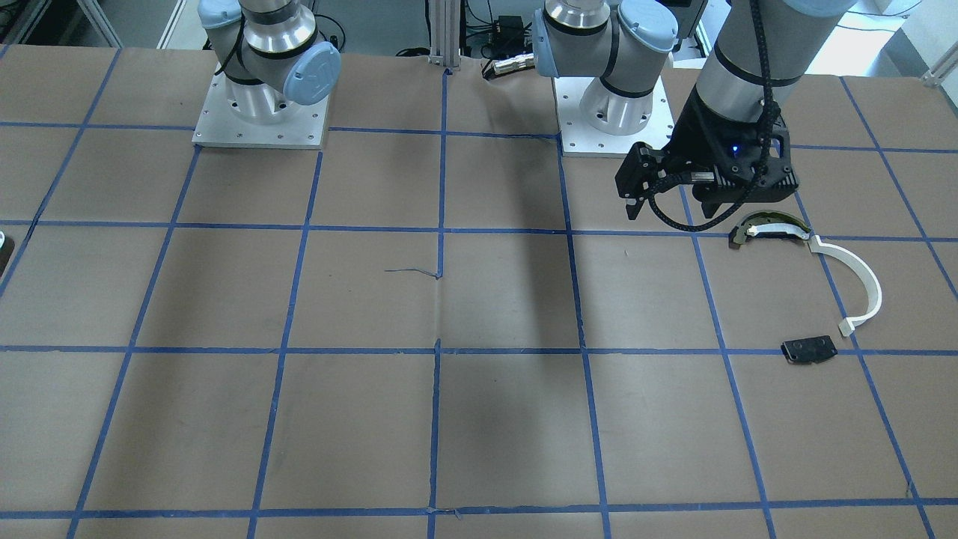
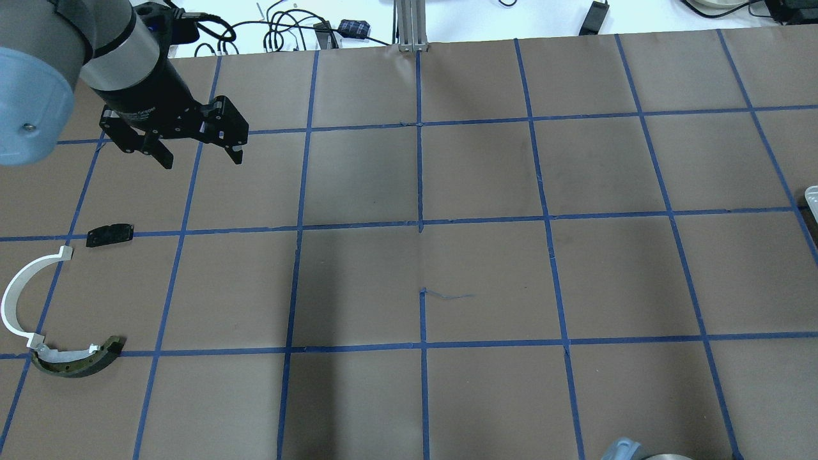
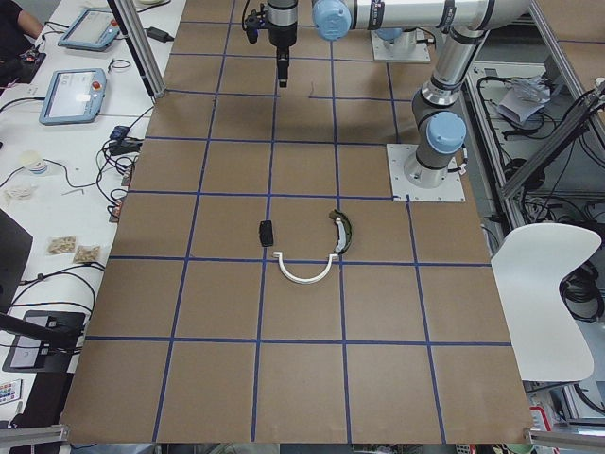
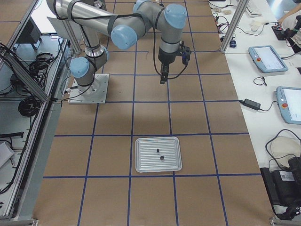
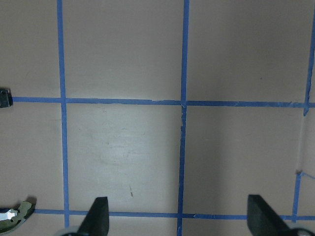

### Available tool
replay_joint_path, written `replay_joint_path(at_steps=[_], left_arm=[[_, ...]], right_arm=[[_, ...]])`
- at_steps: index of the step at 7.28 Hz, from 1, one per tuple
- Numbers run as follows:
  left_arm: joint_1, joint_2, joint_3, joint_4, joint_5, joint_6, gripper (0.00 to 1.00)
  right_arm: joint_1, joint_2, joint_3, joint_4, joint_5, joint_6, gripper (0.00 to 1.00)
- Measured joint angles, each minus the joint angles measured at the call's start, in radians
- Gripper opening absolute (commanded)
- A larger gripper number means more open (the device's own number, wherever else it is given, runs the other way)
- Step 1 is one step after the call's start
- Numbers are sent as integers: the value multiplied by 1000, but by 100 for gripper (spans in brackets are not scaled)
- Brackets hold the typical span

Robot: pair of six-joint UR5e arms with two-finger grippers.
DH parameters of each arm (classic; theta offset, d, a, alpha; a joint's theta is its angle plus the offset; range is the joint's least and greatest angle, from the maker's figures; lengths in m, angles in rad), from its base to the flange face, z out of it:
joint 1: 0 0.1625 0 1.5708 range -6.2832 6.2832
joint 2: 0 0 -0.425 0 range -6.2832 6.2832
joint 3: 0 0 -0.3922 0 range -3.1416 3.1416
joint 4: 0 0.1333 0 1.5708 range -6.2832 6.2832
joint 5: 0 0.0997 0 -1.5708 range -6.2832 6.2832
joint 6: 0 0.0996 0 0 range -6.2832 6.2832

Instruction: Place bearing gear from tray to pile

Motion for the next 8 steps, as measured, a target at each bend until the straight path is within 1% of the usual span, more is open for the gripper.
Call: replay_joint_path(at_steps=[1, 2, 3, 5, 6, 7, 8], left_arm=[[0, -1, -1, 0, 0, 0, 100], [0, -1, -1, 0, 0, 1, 100], [0, -1, -1, 0, 0, 1, 100], [0, -2, -3, 0, -1, 1, 100], [0, -2, -3, 0, -1, 1, 100], [0, -2, -3, 0, -1, 0, 100], [0, -3, -3, 0, -2, 0, 100]], right_arm=[[-66, 59, 2, -29, 9, -64, 100], [-113, 129, 3, -103, 11, -101, 100], [-147, 213, 4, -208, 10, -120, 100], [-177, 358, 10, -356, 14, -137, 100], [-180, 413, 22, -448, 12, -164, 100], [-184, 456, 39, -536, 6, -198, 100], [-195, 482, 58, -587, -2, -218, 98]])
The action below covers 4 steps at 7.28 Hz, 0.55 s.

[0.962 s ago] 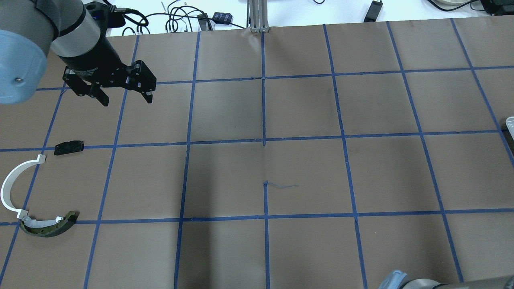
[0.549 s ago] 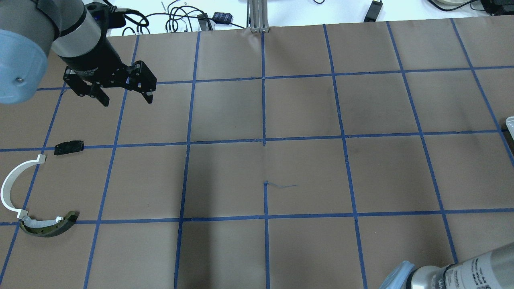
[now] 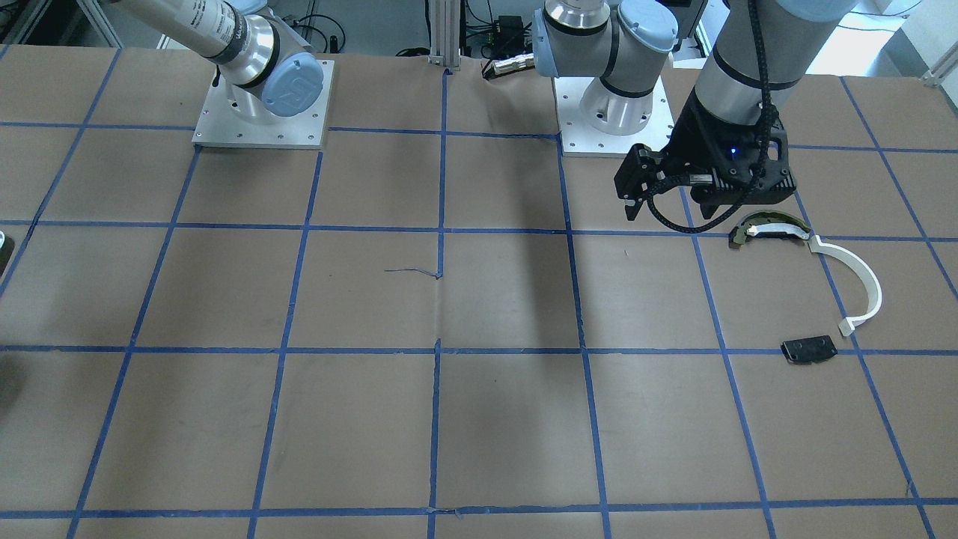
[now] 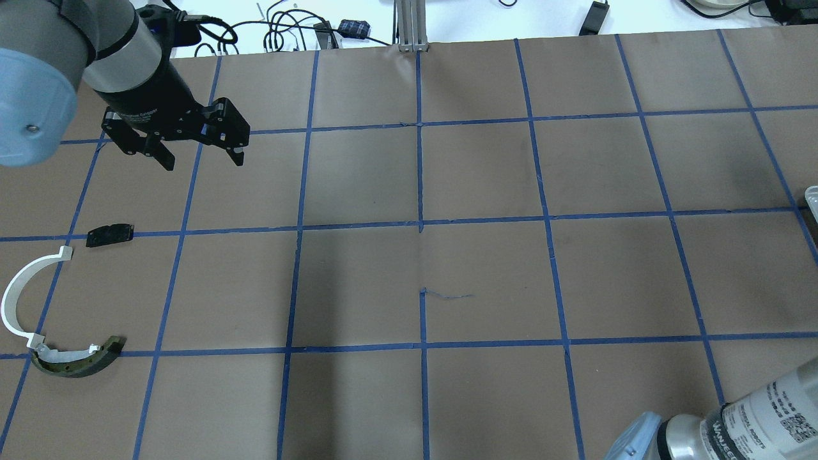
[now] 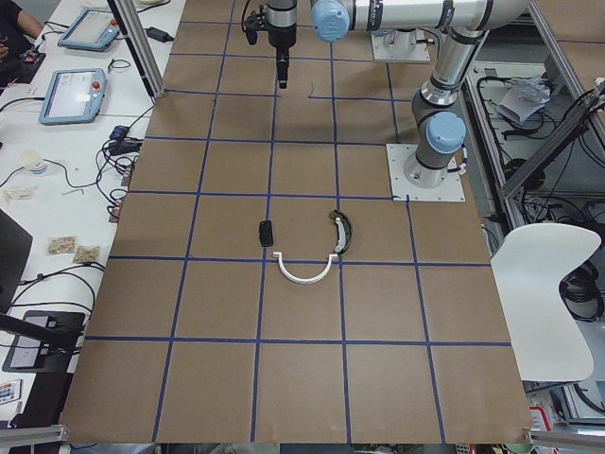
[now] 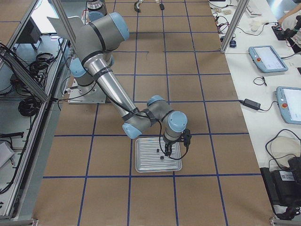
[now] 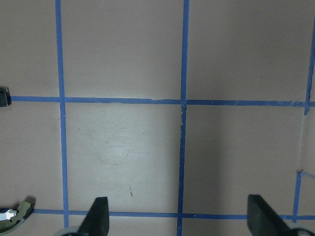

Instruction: Place bearing gear from tray to pile

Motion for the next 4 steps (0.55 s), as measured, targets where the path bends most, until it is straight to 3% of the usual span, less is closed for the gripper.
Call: replay_joint_path(at_steps=[2, 4], left_arm=[[-1, 0, 0, 0, 0, 0, 100], [0, 0, 0, 0, 0, 1, 100]], right_arm=[[-20, 10, 39, -32, -8, -7, 89], [-24, 9, 52, -33, -29, -5, 70]])
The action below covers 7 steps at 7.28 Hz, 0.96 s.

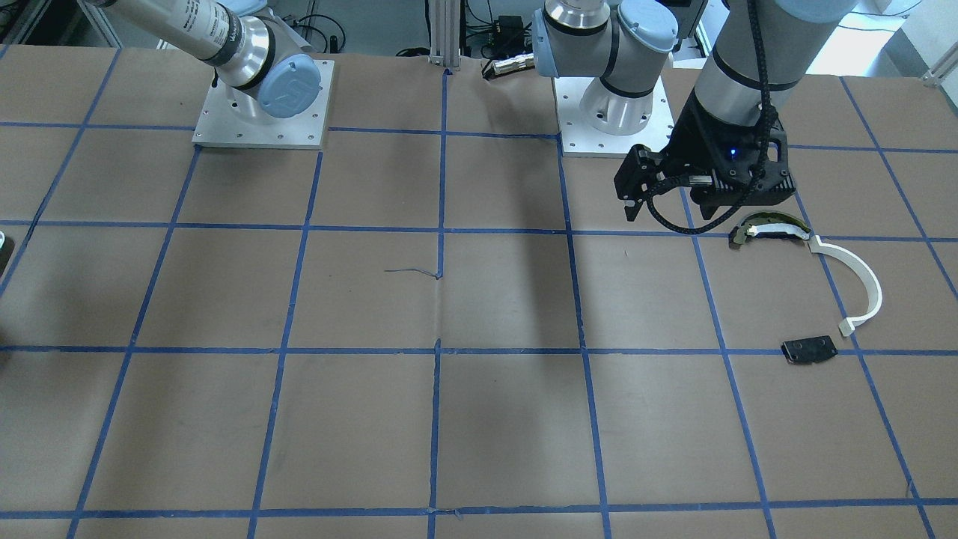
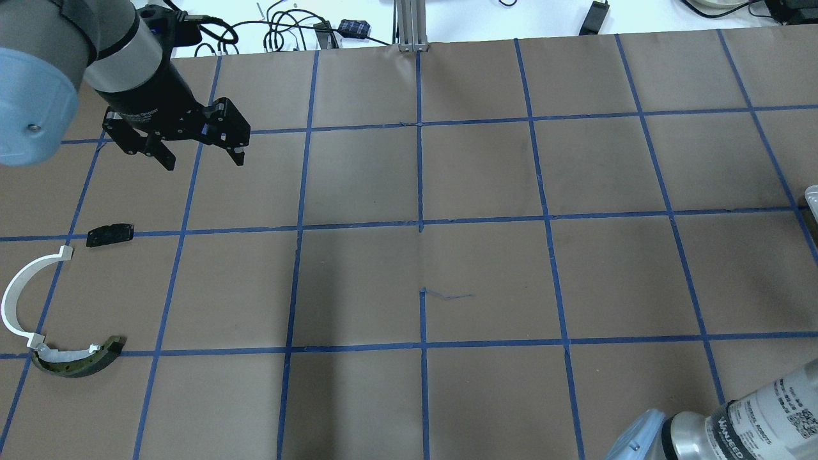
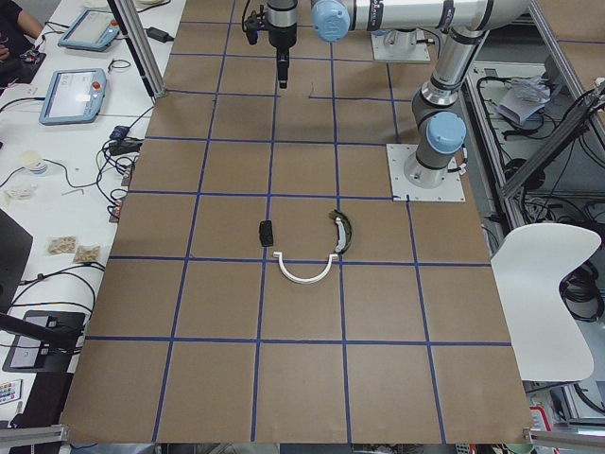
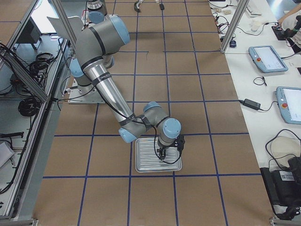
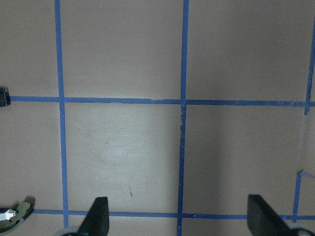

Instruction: Place bearing gear from tray to pile

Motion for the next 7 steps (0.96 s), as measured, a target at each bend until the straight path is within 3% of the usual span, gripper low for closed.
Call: replay_joint_path(at_steps=[3, 7], left_arm=[[-1, 0, 0, 0, 0, -1, 100], [0, -2, 0, 1, 0, 0, 100]], right_arm=[[0, 4, 5, -5, -36, 2, 58], [1, 9, 5, -2, -58, 3, 1]])
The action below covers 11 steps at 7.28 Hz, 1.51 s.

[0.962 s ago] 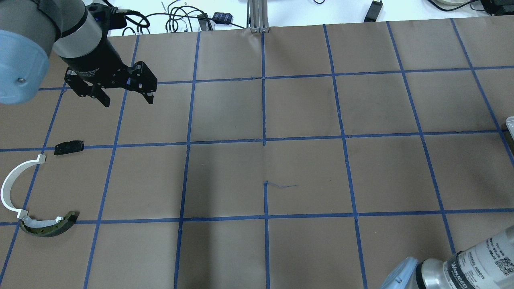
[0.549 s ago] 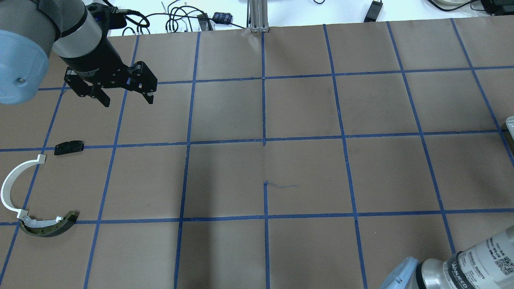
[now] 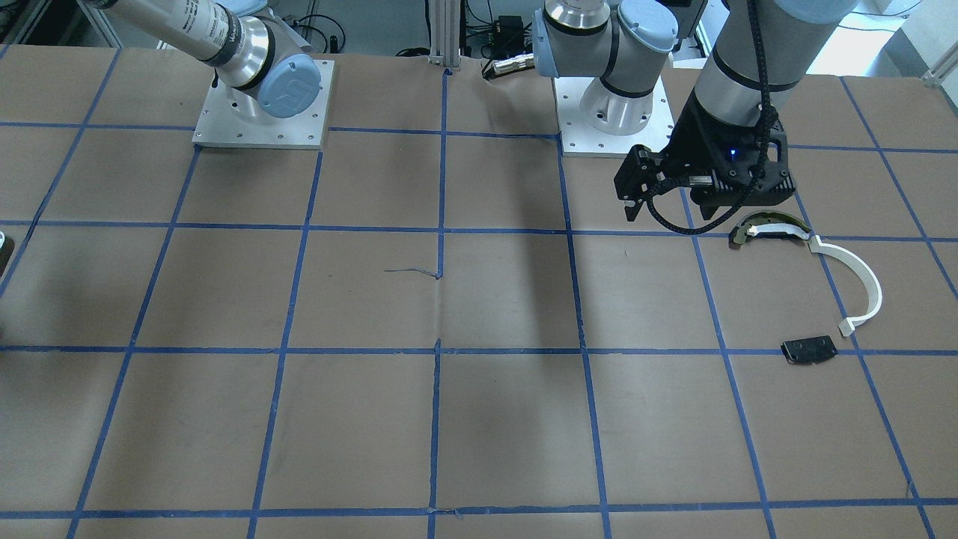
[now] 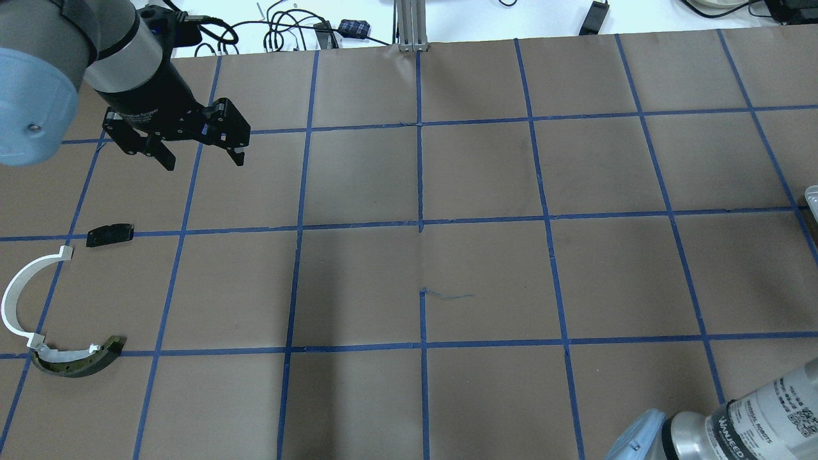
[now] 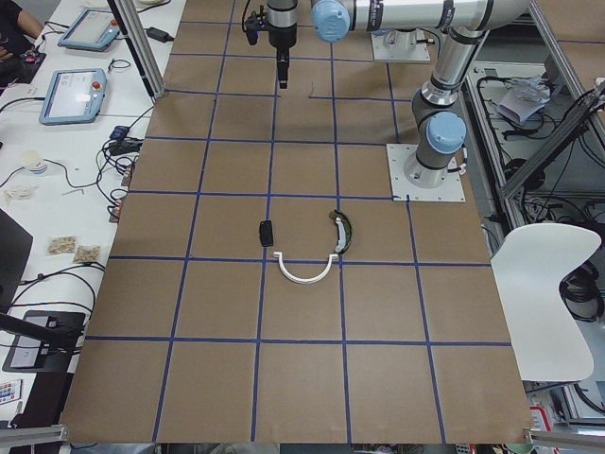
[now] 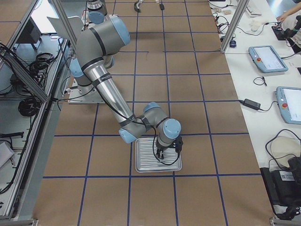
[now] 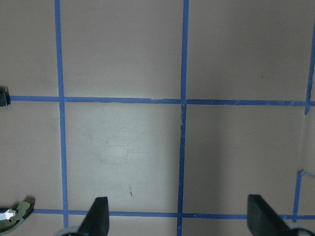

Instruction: Place bearing gear from tray to pile

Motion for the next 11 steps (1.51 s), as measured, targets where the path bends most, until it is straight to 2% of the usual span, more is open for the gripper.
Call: replay_joint_path(at_steps=[3, 5, 6, 8, 10, 11], left_arm=[[-1, -2, 1, 1, -1, -1, 100], [-2, -6, 1, 1, -2, -1, 100], [-3, -8, 1, 1, -3, -1, 100], [-3, -6, 1, 0, -2, -1, 100], [-3, -2, 1, 0, -2, -1, 100], [-3, -2, 1, 0, -2, -1, 100]], right_arm=[[2, -17, -11, 13, -27, -4, 0], [81, -114, -6, 36, -42, 1, 0], [188, -166, 19, 76, -32, 67, 0], [474, -259, 101, 125, 18, 353, 0], [807, -292, 172, 101, 78, 753, 0], [964, -288, 184, 48, 119, 900, 0]])
